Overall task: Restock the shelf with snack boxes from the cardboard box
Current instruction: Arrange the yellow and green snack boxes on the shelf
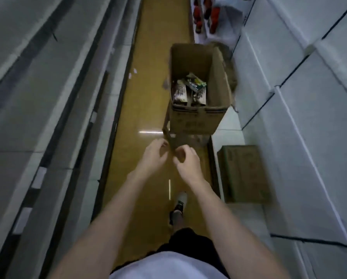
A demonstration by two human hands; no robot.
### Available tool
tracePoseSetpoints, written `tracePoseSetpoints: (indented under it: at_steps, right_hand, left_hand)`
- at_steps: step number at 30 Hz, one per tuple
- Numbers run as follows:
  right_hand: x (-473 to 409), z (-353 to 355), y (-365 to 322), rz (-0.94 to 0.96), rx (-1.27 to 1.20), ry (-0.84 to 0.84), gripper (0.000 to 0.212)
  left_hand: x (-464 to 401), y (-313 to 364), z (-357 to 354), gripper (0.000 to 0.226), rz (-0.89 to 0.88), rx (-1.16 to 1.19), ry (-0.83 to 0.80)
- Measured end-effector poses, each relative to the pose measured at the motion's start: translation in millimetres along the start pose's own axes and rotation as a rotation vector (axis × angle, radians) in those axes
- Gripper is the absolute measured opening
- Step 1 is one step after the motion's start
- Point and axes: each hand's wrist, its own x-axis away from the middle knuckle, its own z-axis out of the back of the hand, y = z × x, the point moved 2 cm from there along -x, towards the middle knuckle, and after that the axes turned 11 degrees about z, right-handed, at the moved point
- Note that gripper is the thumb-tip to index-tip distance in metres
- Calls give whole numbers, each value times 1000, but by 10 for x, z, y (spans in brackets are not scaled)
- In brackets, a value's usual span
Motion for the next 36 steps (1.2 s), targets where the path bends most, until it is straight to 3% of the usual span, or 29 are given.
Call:
tracePoseSetpoints:
  at_steps: [10,17,30,36]
  right_hand:
    - [-2124,566,173,-54,-76,62,22]
    - [-3212,638,362,-116,-9,120,27]
    - [-4372,333,685,-638,26,427,26]
    - [-4654,287,750,-741,-1,484,22]
  left_hand:
    - [-2147,695,176,23,2,-57,-3]
    - [-3420,887,62,31,-92,-43,-15]
    - [-5644,1235,-307,32,-398,-367,-535]
    - [-6146,1327,-405,47,-335,-446,-618]
